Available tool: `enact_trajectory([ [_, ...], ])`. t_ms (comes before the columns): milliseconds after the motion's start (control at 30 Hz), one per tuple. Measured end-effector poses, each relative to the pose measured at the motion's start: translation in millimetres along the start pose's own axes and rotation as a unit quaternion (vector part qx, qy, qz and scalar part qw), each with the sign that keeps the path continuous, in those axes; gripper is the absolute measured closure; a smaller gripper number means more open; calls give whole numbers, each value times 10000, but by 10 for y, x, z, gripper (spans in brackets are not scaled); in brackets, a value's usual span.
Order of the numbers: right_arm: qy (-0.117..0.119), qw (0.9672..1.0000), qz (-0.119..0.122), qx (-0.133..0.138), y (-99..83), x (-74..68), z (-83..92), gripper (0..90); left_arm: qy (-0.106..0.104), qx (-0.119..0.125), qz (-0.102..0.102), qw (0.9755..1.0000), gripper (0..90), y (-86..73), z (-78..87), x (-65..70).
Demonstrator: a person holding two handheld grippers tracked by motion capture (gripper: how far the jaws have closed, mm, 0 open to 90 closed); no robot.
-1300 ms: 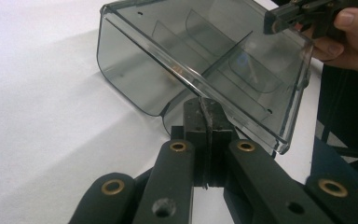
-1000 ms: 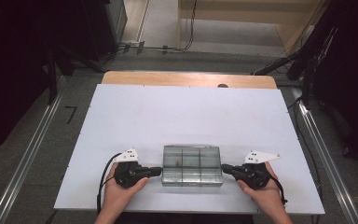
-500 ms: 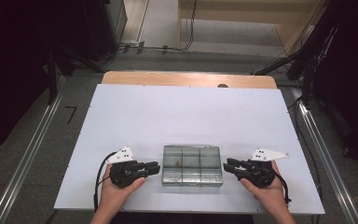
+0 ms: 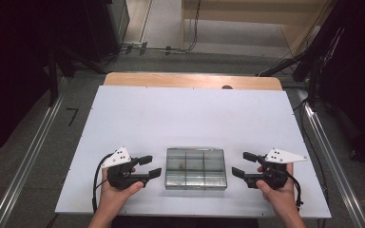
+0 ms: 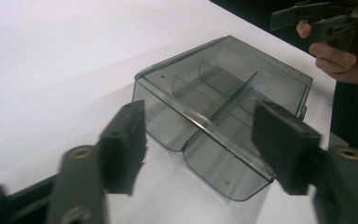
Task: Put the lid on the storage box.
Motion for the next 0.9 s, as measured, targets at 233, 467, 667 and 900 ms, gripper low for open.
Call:
enact_trajectory([
  [233,-111,9999,-46,82,17,64,52,126,44,149,68,9999,215,11,84,-53],
  [467,-191,9997,-72,102,9,129,78,117,-70,238,27,9997,79,-2,170,-102],
  [667,-262,9995,-103,120,0,185,96,114,-50,328,-71,9994,20,-8,261,-142],
  [900,-330,9992,-152,147,-19,275,126,100,80,336,-219,9992,0,-36,342,-197],
])
Point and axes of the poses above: each handheld gripper's, and its own axes: z roughly backward along the jaws, y roughly out of its top, x roughly to its right, the point moved 5 cm from there along -z, roughly forward along the jaws, and after that the axes turned 10 degrees about -y, right-handed, at the moved point
